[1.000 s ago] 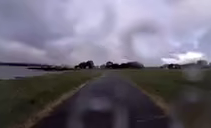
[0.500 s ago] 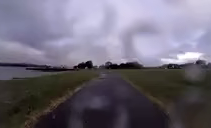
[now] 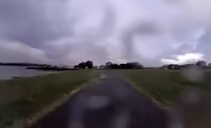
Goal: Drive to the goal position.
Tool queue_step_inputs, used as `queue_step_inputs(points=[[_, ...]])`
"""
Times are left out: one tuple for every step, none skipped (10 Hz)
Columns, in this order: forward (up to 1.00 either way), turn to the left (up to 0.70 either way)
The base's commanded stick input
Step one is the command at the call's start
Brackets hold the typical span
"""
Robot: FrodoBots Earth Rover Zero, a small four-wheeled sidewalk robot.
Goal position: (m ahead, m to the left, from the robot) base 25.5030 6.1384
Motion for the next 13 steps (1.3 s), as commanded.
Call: queue_step_inputs(points=[[0.7, -0.14], [0.7, -0.14], [0.7, -0.14], [0.7, -0.14], [0.7, -0.14], [0.7, -0.14], [0.7, 0.0], [0.7, 0.0], [0.7, 0.0], [0.7, 0.0], [0.7, 0.0], [0.7, 0.0], [0.7, 0.0]])
